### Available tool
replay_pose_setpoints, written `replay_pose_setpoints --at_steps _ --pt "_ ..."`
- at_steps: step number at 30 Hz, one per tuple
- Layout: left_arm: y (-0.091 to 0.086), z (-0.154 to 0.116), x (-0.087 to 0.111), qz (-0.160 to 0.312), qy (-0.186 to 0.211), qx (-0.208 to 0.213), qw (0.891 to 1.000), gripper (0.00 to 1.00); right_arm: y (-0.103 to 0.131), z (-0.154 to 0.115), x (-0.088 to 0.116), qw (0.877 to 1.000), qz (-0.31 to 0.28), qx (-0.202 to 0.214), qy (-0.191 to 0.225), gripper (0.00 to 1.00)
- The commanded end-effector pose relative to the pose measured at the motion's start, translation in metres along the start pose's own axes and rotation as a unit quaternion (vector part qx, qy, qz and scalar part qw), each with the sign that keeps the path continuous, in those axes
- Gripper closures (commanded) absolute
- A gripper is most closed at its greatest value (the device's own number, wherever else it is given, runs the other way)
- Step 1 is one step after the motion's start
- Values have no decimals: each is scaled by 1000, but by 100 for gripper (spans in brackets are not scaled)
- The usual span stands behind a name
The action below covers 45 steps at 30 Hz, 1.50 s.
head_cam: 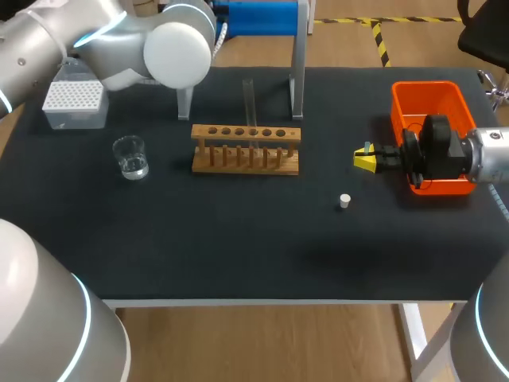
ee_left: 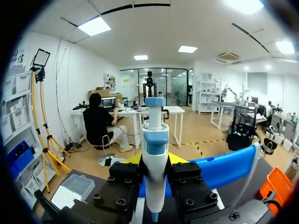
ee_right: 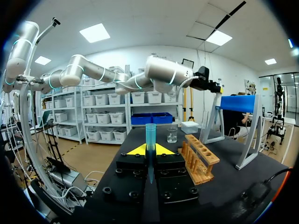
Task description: Invert the test tube, pick up the pipette, mount the tip to pipette, aspirate from beaker and dispense into the tube, eject the tip, return the pipette, and cap with the stopper.
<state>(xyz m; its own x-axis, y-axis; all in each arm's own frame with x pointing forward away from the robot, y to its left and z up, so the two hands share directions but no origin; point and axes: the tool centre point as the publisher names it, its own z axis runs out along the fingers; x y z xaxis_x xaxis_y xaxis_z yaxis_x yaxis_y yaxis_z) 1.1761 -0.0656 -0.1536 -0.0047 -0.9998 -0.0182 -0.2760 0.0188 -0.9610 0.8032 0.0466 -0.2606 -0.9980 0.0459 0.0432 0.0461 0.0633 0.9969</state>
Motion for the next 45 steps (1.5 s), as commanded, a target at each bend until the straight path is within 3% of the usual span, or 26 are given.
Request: replay_pose_setpoints --at_steps 1,9,14,17,22,40,41,45 --pt "-4 -10 0 0 4 2 1000 100 0 -1 0 1000 0 0 1 100" --pt "-15 -39 -4 -15 62 10 998 100 0 -1 0 1000 0 0 1 100" --pt "-26 -67 -12 -13 121 25 992 100 0 -1 0 1000 0 0 1 100" --pt "-31 -83 -17 -4 162 32 986 100 0 -1 0 1000 0 0 1 100" --pt "-34 -112 -19 31 269 39 962 100 0 -1 0 1000 0 0 1 100" --pt "-34 -112 -19 31 269 39 962 100 0 -1 0 1000 0 0 1 100" --pt "-39 -116 -14 47 292 62 953 100 0 -1 0 1000 0 0 1 100" --pt "-56 -144 -9 103 350 77 928 100 0 -1 0 1000 0 0 1 100"
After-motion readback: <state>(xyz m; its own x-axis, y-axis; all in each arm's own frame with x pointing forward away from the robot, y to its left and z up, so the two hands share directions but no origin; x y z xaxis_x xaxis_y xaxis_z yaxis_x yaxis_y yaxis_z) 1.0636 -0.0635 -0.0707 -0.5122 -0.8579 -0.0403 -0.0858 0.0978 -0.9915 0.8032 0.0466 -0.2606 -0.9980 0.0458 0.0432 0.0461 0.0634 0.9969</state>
